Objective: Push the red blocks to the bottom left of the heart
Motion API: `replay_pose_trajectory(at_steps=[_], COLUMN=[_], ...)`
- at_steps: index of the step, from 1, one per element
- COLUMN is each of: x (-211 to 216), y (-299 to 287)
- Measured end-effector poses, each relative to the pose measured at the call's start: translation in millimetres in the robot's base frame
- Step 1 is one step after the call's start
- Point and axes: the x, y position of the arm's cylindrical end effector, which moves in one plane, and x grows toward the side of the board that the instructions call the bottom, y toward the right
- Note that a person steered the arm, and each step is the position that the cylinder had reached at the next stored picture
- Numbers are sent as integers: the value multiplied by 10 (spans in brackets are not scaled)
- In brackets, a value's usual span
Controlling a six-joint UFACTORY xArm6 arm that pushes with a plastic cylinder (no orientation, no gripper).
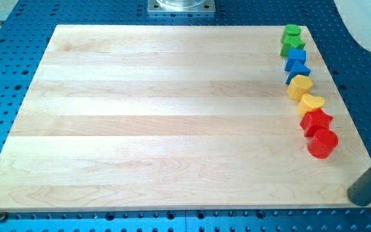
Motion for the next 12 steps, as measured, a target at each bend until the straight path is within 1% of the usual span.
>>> replay_pose_trajectory(at_steps=[5, 6, 8, 9, 10, 11, 12], x=[-3, -2, -12, -278, -539, -843, -886], y=[-19, 52, 421, 413, 596, 508, -28])
